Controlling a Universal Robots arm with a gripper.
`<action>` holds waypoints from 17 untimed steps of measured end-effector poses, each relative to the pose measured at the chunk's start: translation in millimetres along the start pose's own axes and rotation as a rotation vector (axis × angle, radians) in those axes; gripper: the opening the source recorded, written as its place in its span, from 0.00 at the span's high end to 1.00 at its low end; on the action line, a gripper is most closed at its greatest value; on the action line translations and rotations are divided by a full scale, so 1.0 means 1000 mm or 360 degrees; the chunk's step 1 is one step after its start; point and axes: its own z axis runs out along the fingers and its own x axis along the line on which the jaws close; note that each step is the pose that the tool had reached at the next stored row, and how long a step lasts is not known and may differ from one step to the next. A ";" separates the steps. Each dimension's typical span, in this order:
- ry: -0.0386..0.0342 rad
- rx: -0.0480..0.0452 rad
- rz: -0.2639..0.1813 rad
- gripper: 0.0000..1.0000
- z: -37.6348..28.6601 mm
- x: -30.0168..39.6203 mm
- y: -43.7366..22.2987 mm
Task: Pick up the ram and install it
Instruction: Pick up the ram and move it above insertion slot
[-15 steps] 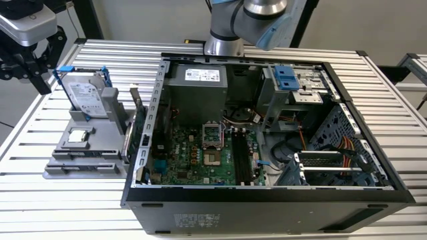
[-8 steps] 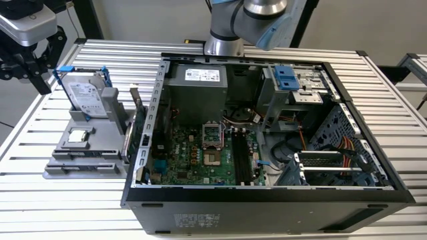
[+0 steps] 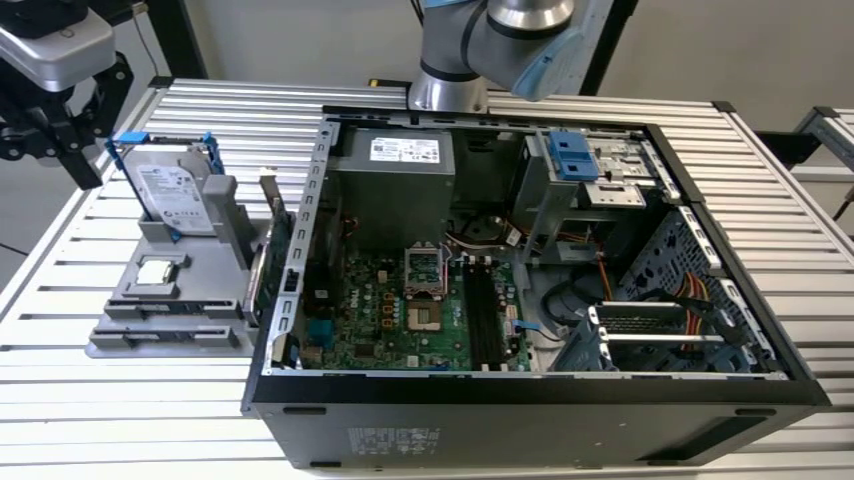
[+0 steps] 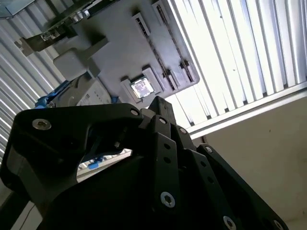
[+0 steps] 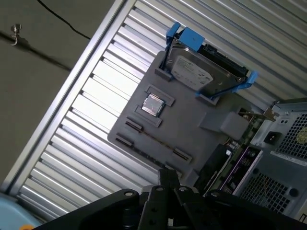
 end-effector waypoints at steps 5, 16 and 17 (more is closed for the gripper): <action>0.0003 0.0000 -0.0051 1.00 0.0000 0.0002 0.0000; 0.0010 0.0002 -0.0149 1.00 0.0000 0.0003 0.0001; 0.0010 0.0002 -0.0161 1.00 0.0000 0.0003 0.0002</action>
